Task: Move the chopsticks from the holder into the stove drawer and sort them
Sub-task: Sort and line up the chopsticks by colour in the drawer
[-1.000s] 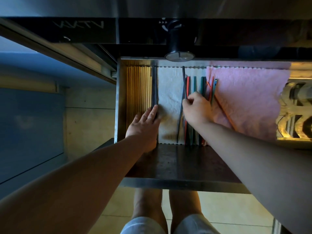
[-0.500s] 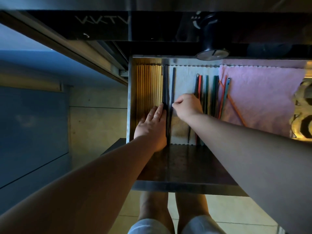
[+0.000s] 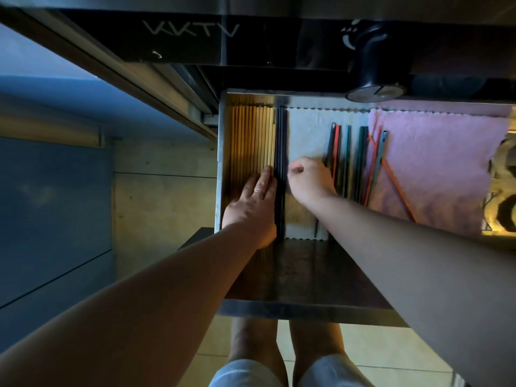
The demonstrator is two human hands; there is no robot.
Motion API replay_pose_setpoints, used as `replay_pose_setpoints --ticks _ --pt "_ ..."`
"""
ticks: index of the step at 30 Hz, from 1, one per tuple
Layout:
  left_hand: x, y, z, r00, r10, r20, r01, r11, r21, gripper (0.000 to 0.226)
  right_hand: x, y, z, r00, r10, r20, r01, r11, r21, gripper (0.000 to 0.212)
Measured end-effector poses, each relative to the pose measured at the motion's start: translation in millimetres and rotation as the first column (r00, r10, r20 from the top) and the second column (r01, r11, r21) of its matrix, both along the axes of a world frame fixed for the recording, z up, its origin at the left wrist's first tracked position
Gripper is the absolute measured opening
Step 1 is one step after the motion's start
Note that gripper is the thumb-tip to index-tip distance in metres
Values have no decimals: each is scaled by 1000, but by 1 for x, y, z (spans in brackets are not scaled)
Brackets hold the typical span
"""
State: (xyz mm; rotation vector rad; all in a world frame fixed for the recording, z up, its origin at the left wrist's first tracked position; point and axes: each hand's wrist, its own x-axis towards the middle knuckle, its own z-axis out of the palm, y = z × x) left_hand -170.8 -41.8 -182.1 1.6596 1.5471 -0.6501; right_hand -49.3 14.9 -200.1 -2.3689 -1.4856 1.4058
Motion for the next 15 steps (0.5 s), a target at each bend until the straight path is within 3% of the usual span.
replay_pose_setpoints --ticks 6,12,15 --pt "15 5 12 999 53 9 -53 998 -19 83 21 1 3 999 -36 -35 34 999 -42 30" --pt "46 8 14 996 77 51 -84 985 154 60 77 -2 7 994 -102 32 101 994 28 25" --pt "68 12 15 987 119 107 -134 980 144 47 107 -7 2 993 -114 27 114 993 20 23"
